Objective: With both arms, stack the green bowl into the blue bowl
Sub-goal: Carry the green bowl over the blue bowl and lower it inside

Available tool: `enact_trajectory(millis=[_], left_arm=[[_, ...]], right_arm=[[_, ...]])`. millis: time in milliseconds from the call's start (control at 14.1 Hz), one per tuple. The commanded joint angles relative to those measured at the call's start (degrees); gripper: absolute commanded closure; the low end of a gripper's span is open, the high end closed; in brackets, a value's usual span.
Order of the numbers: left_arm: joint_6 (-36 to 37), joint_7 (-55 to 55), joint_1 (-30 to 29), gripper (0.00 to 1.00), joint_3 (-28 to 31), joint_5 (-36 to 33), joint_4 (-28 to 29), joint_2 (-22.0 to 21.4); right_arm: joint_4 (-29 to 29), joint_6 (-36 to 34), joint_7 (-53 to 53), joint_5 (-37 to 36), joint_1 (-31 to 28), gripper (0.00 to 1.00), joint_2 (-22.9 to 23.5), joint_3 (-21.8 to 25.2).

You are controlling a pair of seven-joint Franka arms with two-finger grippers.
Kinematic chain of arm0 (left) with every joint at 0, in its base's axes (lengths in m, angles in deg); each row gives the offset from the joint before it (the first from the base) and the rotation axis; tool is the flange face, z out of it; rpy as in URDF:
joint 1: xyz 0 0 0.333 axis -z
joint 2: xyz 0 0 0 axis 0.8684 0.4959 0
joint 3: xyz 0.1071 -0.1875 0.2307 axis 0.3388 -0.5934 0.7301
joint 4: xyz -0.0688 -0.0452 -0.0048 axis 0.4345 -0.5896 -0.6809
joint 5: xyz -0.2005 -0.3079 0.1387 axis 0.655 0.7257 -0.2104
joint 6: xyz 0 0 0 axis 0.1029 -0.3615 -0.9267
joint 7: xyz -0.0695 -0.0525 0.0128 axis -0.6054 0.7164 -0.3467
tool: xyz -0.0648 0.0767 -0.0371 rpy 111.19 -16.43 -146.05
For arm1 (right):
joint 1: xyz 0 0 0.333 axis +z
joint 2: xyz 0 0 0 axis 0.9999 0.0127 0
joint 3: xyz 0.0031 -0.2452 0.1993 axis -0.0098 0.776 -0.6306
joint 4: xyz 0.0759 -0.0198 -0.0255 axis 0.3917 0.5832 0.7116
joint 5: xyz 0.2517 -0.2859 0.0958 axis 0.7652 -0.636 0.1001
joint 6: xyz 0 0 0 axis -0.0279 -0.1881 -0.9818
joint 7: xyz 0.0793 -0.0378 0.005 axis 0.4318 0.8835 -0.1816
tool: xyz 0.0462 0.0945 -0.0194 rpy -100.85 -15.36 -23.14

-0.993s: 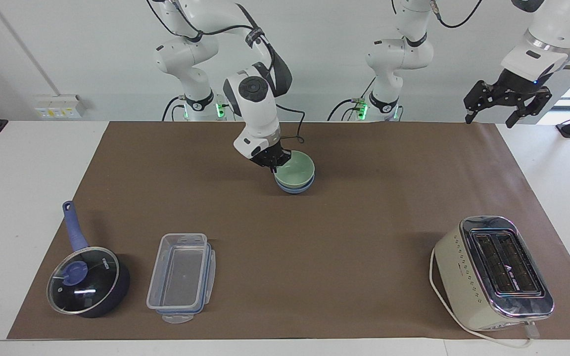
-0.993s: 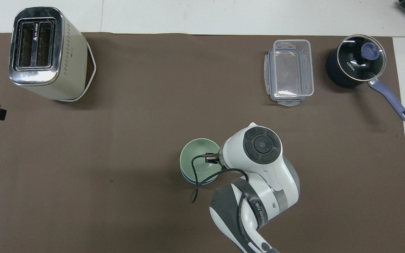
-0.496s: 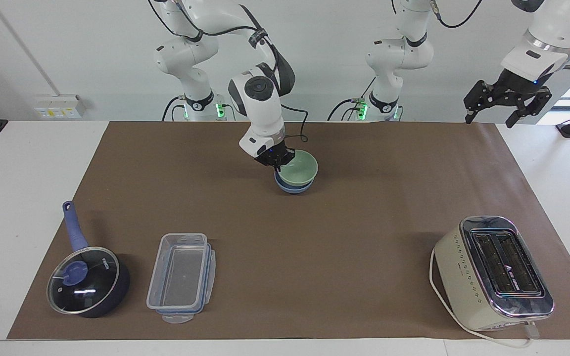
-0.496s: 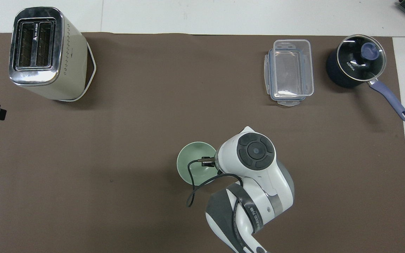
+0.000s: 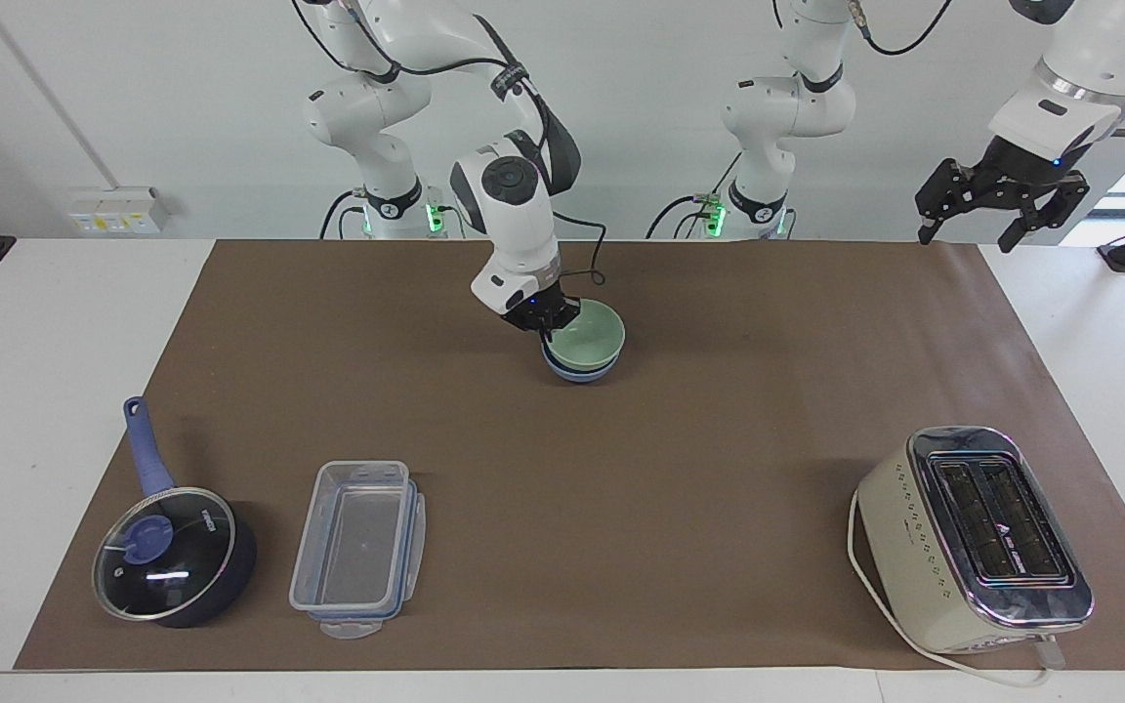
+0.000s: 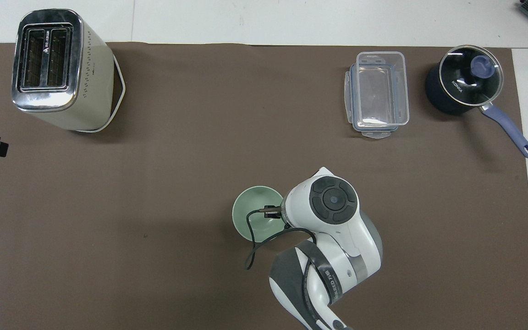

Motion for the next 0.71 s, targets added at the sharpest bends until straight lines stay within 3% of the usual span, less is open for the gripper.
enact_trajectory(millis=[0,425,567,638], left_arm=[[1.0,0.0,-0.4,0.00,-0.4,-0.9,-0.2,-0.6],[1.0,0.0,-0.4,0.00,-0.4,-0.9,-0.2,-0.6],[1.0,0.0,-0.4,0.00,-0.4,-0.9,-0.1,-0.6],[1.0,0.0,-0.4,0.00,-0.4,-0.9,-0.2,-0.6]], right_arm=[[0.8,1.3,0.7,-0.5,-0.2,1.00,-0.4,0.1],[0.8,0.9,0.6,-0.5,-0.4,0.70,-0.3,0.1],[-0.2,0.5,0.5,-0.5,-0.4,0.45,-0.3,0.2],[-1.0,-0.1,0.5,-0.5,-0.7,0.26,-0.7,0.5]])
